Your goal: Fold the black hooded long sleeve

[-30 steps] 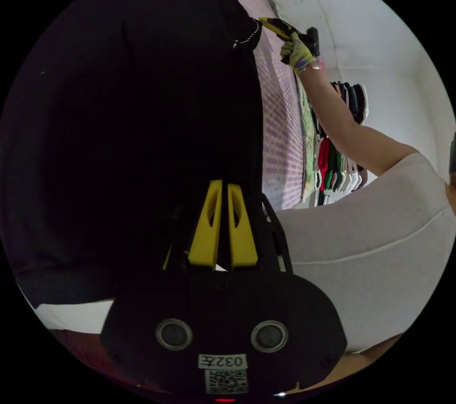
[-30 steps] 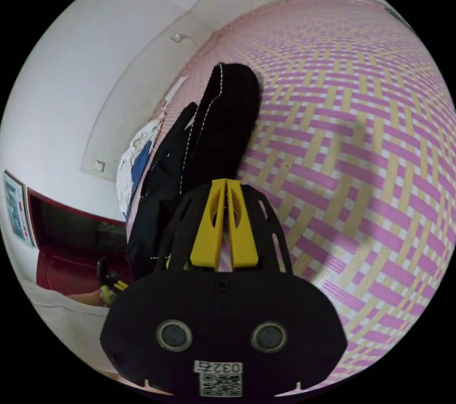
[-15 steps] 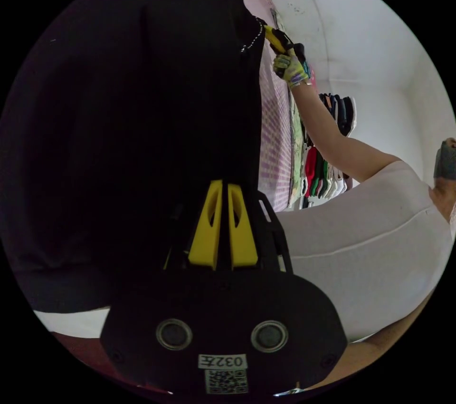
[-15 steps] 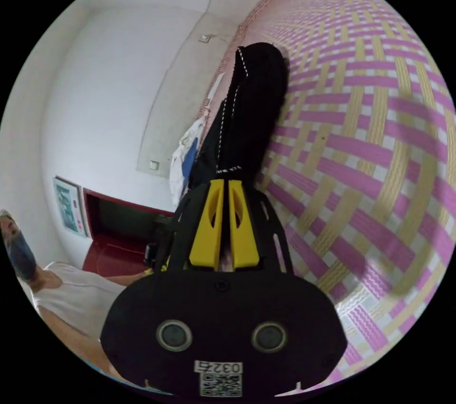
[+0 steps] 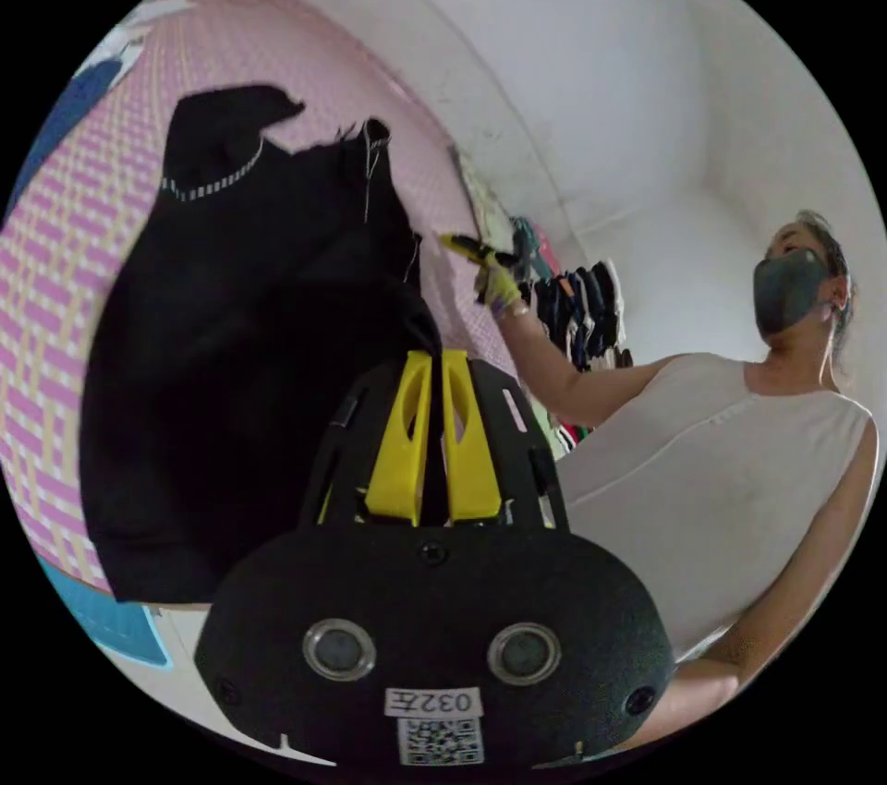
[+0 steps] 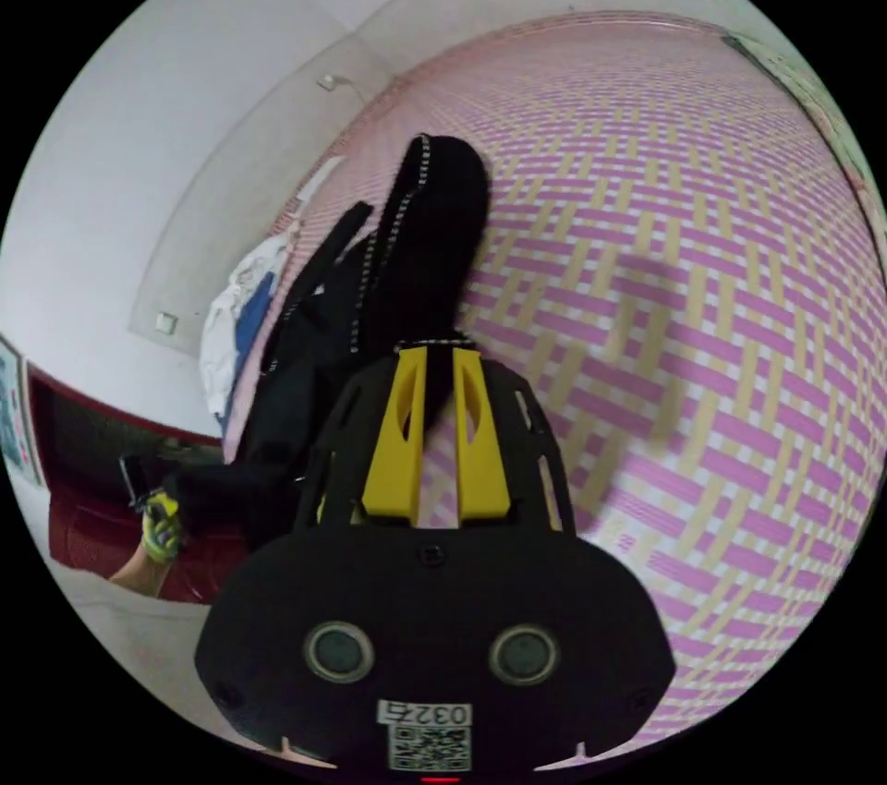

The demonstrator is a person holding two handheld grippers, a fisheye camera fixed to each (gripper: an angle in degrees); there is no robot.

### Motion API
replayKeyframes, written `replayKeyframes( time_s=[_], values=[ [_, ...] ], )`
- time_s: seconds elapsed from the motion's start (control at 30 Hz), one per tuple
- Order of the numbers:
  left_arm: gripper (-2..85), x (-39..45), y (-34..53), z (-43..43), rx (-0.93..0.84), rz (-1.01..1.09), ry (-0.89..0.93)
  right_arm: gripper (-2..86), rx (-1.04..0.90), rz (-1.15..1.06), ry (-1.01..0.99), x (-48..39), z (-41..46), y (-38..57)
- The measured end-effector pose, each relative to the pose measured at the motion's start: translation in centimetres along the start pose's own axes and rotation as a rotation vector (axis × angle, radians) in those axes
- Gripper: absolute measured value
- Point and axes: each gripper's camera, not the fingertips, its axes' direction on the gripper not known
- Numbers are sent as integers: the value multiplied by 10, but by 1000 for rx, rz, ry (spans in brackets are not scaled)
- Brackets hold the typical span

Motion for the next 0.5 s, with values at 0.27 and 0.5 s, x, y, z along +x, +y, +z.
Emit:
replayKeyframes(
  time_s=[0.27, 0.5],
  values=[
    [-14, 142, -43, -29, -113, 501, 31, -5, -286, -83, -298, -31, 71, 11],
    [-13, 105, 39, 91, -652, 366, 48, -9, -310, -2, -353, -15, 101, 6]
  ],
)
